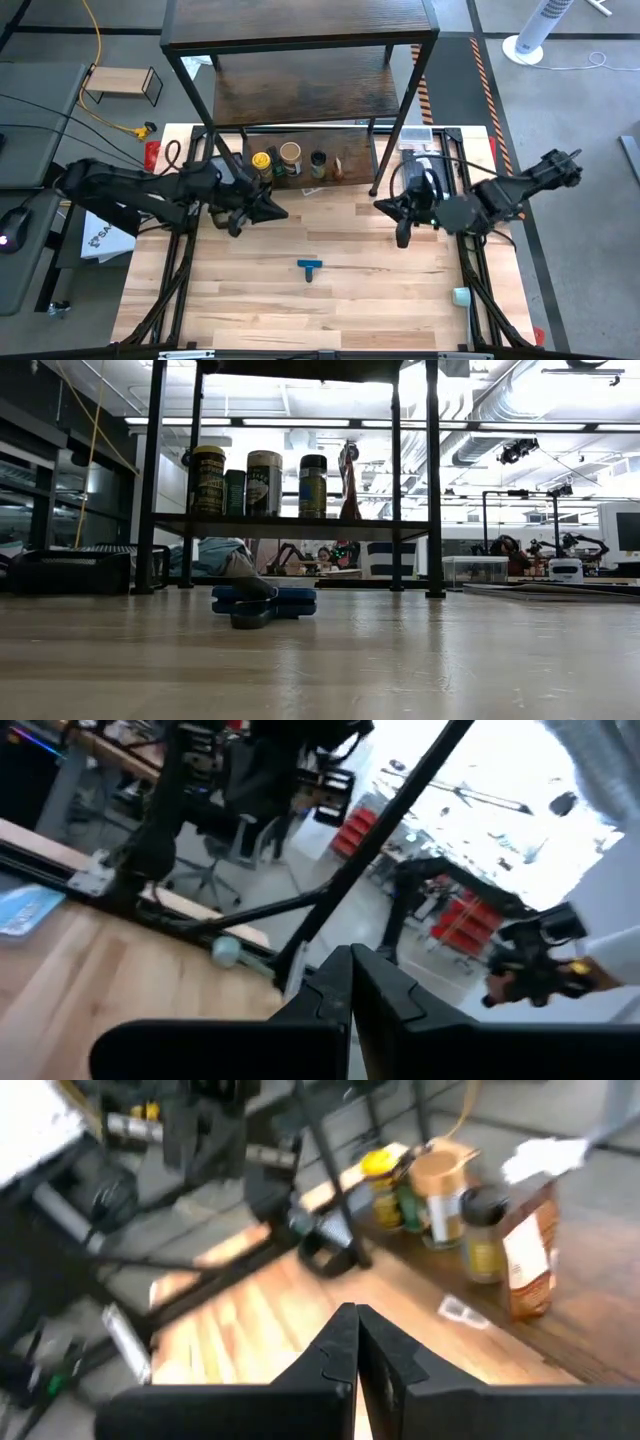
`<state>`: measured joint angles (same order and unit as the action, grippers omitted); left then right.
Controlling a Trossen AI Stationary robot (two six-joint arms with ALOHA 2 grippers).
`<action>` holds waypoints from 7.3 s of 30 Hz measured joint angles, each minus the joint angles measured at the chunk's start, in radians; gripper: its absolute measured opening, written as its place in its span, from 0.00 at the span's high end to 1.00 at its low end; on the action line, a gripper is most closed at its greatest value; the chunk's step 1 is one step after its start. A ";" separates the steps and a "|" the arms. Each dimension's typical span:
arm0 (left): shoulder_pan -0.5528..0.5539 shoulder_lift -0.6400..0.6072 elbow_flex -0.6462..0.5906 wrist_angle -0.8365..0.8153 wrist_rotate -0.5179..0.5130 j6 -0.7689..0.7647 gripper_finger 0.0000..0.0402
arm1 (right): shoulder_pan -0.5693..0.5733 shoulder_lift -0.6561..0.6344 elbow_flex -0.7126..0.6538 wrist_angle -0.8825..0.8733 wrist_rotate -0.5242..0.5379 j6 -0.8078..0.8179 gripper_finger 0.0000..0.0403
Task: Shelf spices
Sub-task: Return to Home Position
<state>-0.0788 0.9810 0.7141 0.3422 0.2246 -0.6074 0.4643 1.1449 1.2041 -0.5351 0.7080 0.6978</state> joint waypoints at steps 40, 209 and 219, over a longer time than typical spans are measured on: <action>-0.093 -0.386 -0.700 -0.105 0.004 -0.049 1.00 | -0.404 -0.036 -0.251 0.449 -0.419 -0.147 1.00; -0.116 -0.973 -0.702 -0.314 -0.376 0.167 1.00 | -0.476 -1.130 -1.196 0.573 -0.580 -0.340 1.00; -0.116 -0.973 -0.702 -0.314 -0.376 0.166 1.00 | -0.476 -1.130 -1.196 0.573 -0.580 -0.340 1.00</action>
<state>-0.1951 0.0078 0.0120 0.0284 -0.1513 -0.4415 -0.0115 0.0147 0.0086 0.0375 0.1284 0.3580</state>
